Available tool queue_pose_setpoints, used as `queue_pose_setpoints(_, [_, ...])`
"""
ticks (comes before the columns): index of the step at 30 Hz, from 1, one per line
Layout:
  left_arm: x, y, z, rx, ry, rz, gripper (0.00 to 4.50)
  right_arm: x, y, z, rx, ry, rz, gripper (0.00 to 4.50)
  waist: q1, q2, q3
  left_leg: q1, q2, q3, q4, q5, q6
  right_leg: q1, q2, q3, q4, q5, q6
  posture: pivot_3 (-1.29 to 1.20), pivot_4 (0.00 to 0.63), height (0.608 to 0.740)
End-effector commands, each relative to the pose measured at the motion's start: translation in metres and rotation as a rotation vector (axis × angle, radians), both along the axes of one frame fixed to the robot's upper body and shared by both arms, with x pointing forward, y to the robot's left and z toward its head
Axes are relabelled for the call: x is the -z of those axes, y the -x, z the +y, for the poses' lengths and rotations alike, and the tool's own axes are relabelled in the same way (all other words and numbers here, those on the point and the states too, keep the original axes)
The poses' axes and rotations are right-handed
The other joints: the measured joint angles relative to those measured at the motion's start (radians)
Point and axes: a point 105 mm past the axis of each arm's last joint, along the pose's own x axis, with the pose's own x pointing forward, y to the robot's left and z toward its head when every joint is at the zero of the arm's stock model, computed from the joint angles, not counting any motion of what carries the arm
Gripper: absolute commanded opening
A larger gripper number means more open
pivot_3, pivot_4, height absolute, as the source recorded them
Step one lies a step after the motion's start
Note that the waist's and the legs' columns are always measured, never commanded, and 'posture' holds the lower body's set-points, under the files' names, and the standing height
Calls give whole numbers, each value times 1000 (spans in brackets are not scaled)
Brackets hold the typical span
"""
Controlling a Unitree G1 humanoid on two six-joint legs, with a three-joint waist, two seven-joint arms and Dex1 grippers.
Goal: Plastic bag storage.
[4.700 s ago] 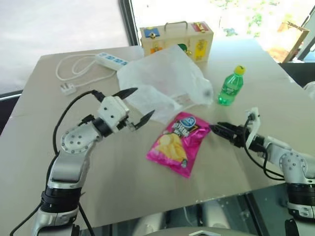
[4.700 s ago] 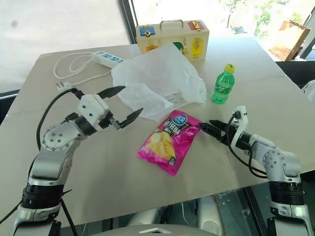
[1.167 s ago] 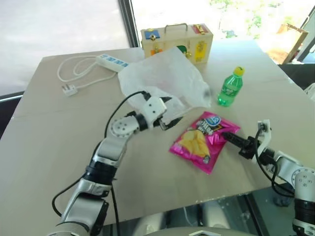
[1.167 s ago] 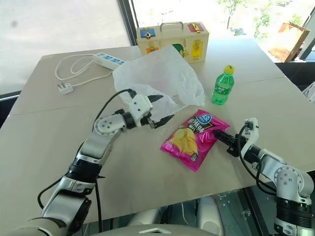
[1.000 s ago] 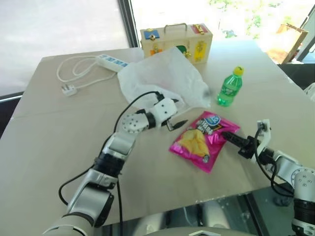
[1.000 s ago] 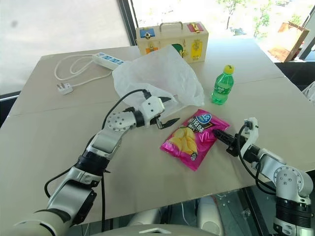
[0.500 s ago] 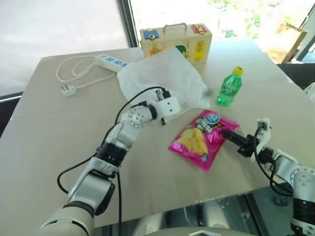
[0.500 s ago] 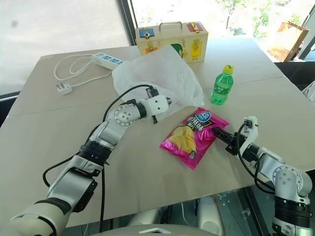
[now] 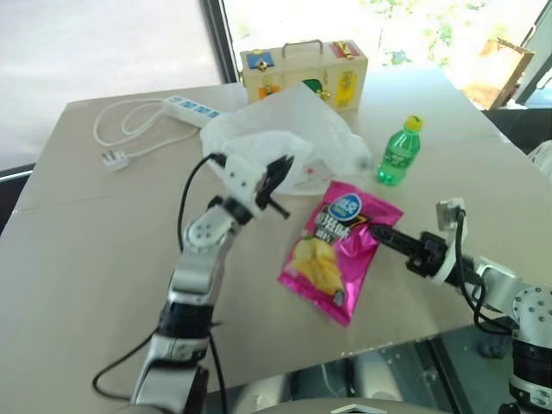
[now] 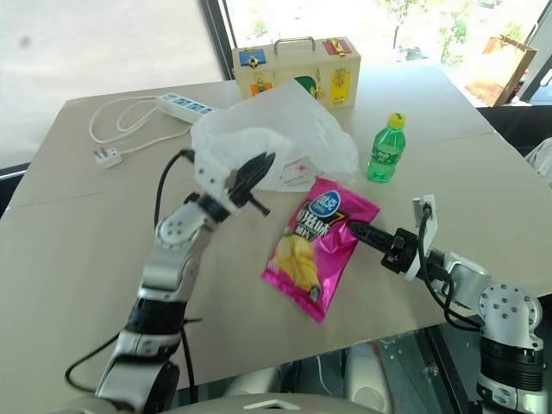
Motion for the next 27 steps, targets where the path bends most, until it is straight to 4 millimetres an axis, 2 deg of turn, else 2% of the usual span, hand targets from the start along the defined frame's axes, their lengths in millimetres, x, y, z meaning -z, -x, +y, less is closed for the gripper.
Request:
queue_pose_setpoints(1, [-18, 22, 4, 35, 99, -29, 30, -6, -7, 13, -55, -26, -15, 0, 5, 0, 0, 0, 0, 0, 1, 0, 0, 0, 0, 0, 0, 0, 0, 0, 150, 740])
queue_pose_setpoints(5, [-15, 40, 10, 42, 198, 26, 30, -2, -34, 21, -56, -87, 43, 0, 7, 0, 0, 6, 0, 1, 0, 0, 0, 7, 2, 1, -2, 1, -1, 0, 150, 740])
queue_pose_setpoints(10, [-8, 53, 13, 69, 209, 56, 30, -10, -67, 19, -29, -219, 120, 0, 13, 0, 0, 10, 0, 1, -2, 0, 0, 10, 4, 1, -3, 1, -1, 0, 150, 740])
queue_pose_setpoints(16, [17, 68, 29, 59, 195, 146, 30, -13, -104, 9, 64, -404, 262, 0, 2, 2, 1, 11, 1, 2, -4, 0, 0, 10, 4, 2, -5, 1, -1, 0, 150, 740])
queue_pose_setpoints(21, [31, 75, 39, 31, 200, 190, 30, -4, -112, 10, 88, -443, 344, 0, 4, 2, 1, 10, 1, 1, -6, 0, 0, 10, 5, 2, -8, 1, -2, 0, 150, 740])
queue_pose_setpoints(24, [35, 76, 44, -3, 225, 207, 30, 0, -104, 16, 49, -415, 352, 0, 2, 3, 2, 10, 1, 2, -6, 0, 0, 10, 4, 2, -8, 1, -2, 0, 150, 740])
queue_pose_setpoints(27, [48, 80, 46, -21, 205, 251, 30, -1, -94, 10, 30, -408, 328, 0, 2, 3, 2, 10, 2, 2, -7, 0, 0, 10, 3, 2, -8, 1, -2, 0, 150, 740])
